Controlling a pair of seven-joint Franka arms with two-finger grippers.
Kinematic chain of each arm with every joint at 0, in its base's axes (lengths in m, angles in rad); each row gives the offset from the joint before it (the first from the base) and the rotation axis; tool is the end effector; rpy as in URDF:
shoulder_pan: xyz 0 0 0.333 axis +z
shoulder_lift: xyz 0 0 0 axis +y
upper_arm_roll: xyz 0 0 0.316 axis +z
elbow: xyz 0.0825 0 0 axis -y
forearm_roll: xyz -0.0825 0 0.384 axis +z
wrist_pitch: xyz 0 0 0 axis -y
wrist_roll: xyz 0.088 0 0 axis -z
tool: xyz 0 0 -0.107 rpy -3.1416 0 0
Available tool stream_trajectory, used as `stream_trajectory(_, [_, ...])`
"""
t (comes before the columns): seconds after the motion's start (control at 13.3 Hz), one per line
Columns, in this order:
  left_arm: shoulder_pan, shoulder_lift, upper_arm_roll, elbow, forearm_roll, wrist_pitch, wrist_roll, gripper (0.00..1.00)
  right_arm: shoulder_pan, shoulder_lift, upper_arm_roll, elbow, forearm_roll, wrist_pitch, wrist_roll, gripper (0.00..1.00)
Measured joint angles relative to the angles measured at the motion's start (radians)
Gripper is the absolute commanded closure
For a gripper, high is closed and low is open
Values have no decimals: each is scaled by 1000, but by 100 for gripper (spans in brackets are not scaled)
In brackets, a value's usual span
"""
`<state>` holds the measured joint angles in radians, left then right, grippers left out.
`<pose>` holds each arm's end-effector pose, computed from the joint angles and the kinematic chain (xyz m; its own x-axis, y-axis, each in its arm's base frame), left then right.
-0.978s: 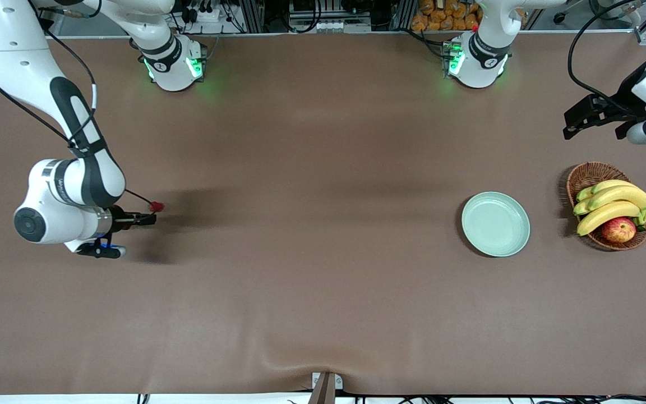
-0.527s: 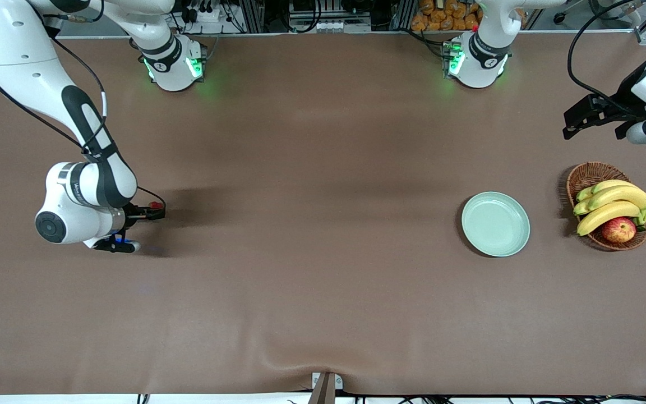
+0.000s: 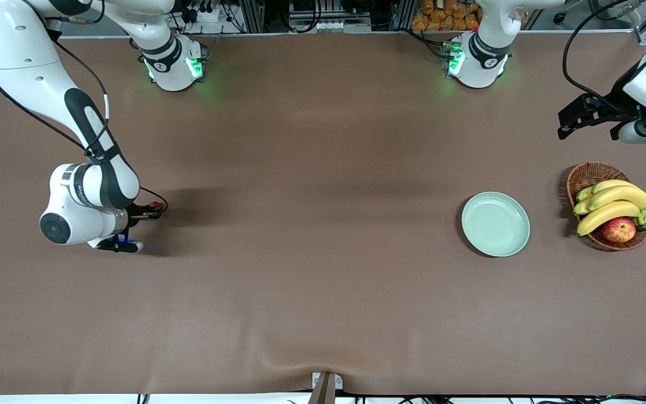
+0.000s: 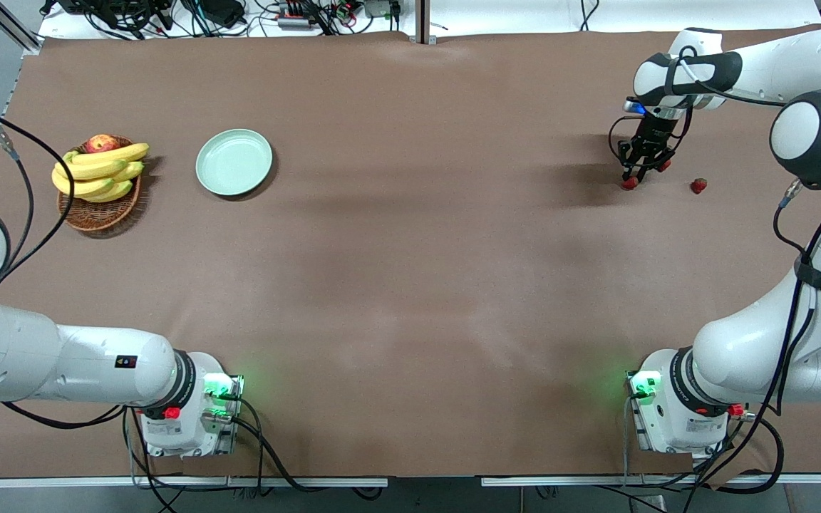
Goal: Collect all strawberries into plate
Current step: 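Grasp one strawberry with the right gripper and lift it, then set the strawberry mid-table with the right gripper while the left gripper approaches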
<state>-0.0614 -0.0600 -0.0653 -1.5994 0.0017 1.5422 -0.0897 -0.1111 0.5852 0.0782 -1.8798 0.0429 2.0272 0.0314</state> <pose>0.5286 -0.0683 0.6411 0.9993 -0.0368 0.0032 -0.0368 -0.9993 -0.0053 0.5825 -0.0172 0.1700 0.9021 -0.0734 -0.4253 -0.1075 -0.9926 -0.0567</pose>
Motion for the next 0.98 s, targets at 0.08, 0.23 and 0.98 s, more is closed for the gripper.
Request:
stream_trajectory(0.08, [0, 0, -2, 0, 0, 0, 0, 0, 2, 0, 1, 1, 0, 4, 0, 100])
stream_trajectory(0.23, [0, 1, -2, 0, 0, 0, 0, 0, 11, -1, 5, 22, 8, 14, 0, 100])
stream_trajectory(0.98, [11, 39, 1, 4, 36, 4, 0, 0, 598, 1, 15, 158, 639, 260, 445, 100])
